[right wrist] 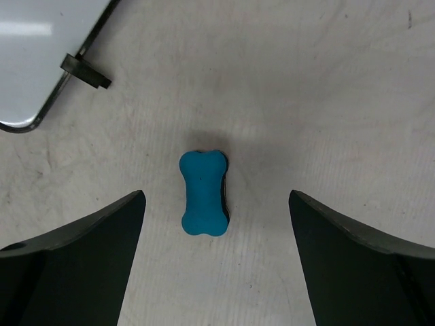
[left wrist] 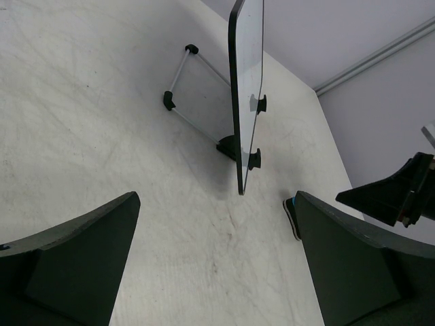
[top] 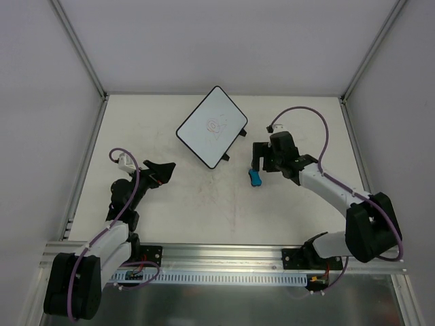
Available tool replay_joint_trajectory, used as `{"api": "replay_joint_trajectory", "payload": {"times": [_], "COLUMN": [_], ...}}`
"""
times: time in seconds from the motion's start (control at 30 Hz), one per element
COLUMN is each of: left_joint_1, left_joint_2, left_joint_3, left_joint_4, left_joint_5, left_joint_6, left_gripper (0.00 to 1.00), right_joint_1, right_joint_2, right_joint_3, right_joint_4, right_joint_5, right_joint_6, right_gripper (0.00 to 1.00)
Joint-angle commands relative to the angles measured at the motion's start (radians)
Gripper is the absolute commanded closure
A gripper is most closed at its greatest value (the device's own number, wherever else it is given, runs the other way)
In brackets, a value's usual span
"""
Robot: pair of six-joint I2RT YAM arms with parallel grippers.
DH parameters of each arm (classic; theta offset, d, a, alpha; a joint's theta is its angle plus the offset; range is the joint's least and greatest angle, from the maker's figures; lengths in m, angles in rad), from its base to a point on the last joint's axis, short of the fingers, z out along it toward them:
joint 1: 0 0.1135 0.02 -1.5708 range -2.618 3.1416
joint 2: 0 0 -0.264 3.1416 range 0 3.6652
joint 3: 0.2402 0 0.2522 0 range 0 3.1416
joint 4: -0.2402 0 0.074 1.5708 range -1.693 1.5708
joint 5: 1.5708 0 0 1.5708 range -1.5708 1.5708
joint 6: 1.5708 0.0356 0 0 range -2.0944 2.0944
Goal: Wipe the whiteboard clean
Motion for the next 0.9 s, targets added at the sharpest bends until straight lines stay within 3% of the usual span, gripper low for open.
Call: {"api": "replay_joint_trajectory", "payload": {"times": [0.0, 0.23, 0.47, 0.87], "left_joint_1": [0.002, 0.002, 0.002, 0.002], "left_joint_2": [-0.006, -0.014, -0.015, -0.017], "left_joint_3": [0.001, 0.001, 0.001, 0.000], "left_joint_4": [0.052, 0.039, 0.035, 0.035], "left_joint_5": [0.004, -0.005, -0.005, -0.006], "left_joint_6": [0.026, 0.024, 0.024, 0.024], "left_gripper": [0.01, 0.01, 0.01, 0.01], "right_joint_1": [0.034, 0.082, 0.094, 0.096], "right_joint_2": [0.077, 0.235, 0.286, 0.340], "right_joint_3": [0.089, 0.169, 0.187, 0.214], "right_joint_4": [-0.157, -0.237, -0.234, -0.231], "right_joint_5": [0.001, 0.011, 0.024, 0.042], "right_joint_6": [-0.016, -0.028, -0.015, -0.027], "right_gripper": [0.10, 0.20, 0.31, 0.39]}}
